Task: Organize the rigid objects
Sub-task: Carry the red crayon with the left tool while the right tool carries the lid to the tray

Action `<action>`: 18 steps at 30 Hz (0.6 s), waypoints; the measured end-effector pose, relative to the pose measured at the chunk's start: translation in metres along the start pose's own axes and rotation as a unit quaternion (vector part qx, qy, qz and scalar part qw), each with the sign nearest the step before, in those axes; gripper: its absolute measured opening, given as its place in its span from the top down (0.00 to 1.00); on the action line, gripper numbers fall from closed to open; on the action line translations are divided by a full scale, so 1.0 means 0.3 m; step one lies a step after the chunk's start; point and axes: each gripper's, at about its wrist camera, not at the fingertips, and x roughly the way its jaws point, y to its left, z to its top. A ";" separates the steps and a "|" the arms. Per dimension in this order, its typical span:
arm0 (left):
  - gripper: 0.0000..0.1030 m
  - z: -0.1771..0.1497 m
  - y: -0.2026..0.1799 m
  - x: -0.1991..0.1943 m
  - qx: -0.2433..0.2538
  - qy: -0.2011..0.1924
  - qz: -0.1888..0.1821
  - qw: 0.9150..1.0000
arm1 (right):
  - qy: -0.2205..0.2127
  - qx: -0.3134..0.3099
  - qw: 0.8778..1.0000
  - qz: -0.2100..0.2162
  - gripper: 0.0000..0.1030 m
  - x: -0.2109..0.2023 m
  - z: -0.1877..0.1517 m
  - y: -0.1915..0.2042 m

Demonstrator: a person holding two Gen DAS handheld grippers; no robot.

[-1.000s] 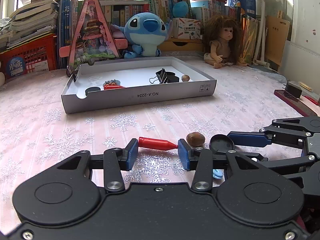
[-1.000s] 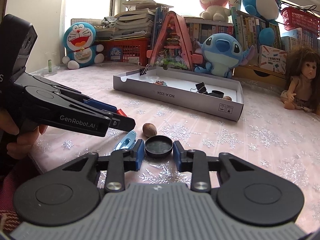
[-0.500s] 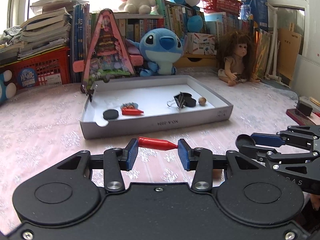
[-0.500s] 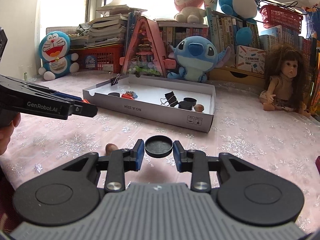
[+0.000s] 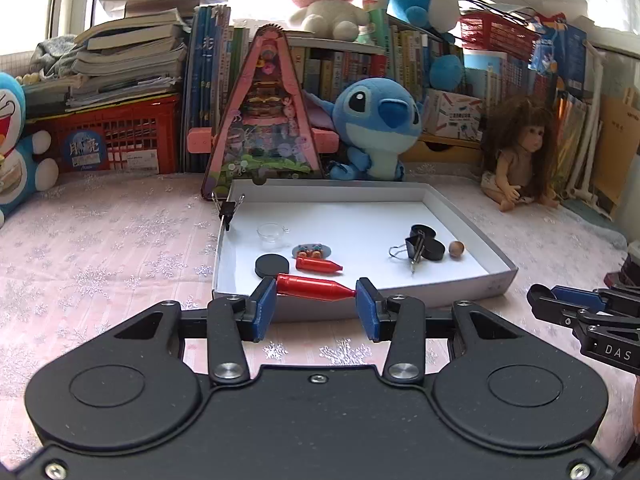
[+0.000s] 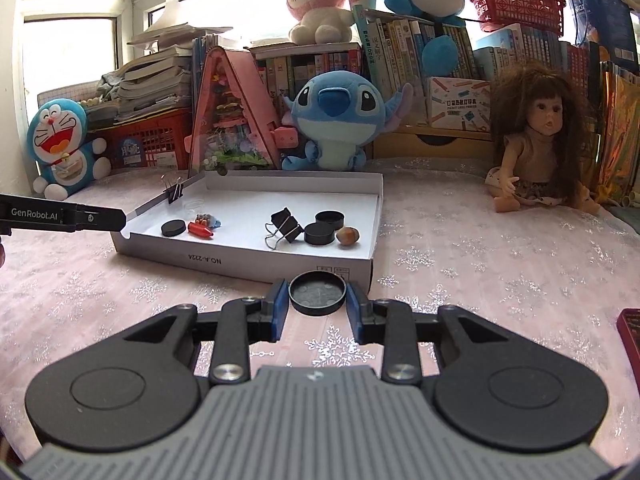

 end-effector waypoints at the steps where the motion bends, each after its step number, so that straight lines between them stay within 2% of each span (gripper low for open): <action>1: 0.60 0.006 0.007 0.007 -0.004 0.001 0.001 1.000 | -0.001 0.002 1.000 0.000 0.65 0.006 0.008 -0.002; 12: 0.60 0.113 0.050 0.115 -0.033 0.005 0.004 0.999 | 0.008 0.030 0.999 0.007 0.65 0.109 0.124 -0.040; 15: 0.60 0.160 0.052 0.162 -0.040 0.013 0.003 0.999 | 0.018 0.044 0.999 0.009 0.65 0.148 0.167 -0.062; 18: 0.60 0.212 0.062 0.216 -0.049 0.027 -0.002 0.998 | 0.046 0.056 0.997 0.015 0.65 0.199 0.215 -0.085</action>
